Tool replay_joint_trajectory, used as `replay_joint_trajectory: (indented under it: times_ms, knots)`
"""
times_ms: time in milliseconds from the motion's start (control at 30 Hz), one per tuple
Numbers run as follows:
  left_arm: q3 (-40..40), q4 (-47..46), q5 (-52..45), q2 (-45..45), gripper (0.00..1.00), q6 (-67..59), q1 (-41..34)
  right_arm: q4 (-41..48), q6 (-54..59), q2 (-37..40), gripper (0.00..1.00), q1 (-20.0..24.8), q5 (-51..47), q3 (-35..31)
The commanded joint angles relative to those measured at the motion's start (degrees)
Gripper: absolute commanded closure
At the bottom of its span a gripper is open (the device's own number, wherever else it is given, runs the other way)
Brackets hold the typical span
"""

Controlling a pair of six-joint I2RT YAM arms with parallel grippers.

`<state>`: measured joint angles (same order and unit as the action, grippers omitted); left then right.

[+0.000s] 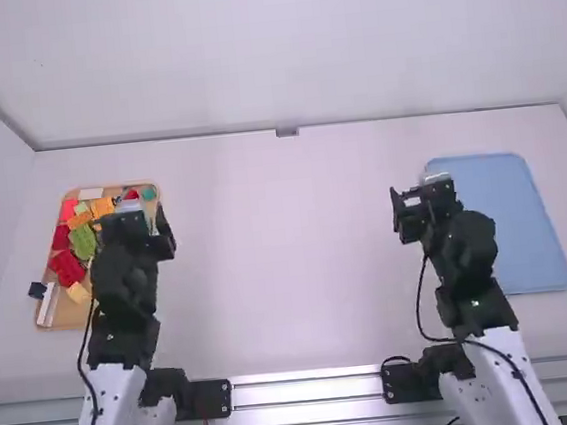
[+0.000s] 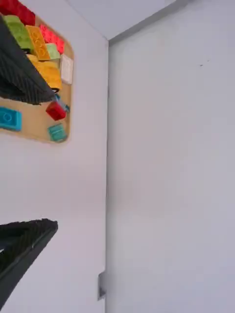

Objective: Assemble lego blocks to make yellow taxi

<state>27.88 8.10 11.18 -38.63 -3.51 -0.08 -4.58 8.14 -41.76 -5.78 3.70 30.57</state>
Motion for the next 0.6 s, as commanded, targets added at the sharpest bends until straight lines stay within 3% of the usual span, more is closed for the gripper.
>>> replay_joint_trajectory:
  times_ms: [0,233,400,567]
  knots:
    - [3.4,0.2,2.3,-2.6,0.31,-0.6,1.6,-0.5,0.9,-2.6,0.31,0.4,0.5,4.0]
    - [12.8,-5.4,2.8,-11.7,0.20,1.7,7.1,-1.1,0.3,-10.1,0.20,0.9,1.3,9.7]
    - [23.8,-13.1,-0.3,-20.6,0.13,1.5,12.0,-0.9,1.1,-14.7,0.13,0.3,1.8,13.2]
    - [39.9,-26.0,-1.8,-32.2,0.06,1.3,17.2,-1.1,2.3,-18.6,0.07,-1.5,2.1,16.3]
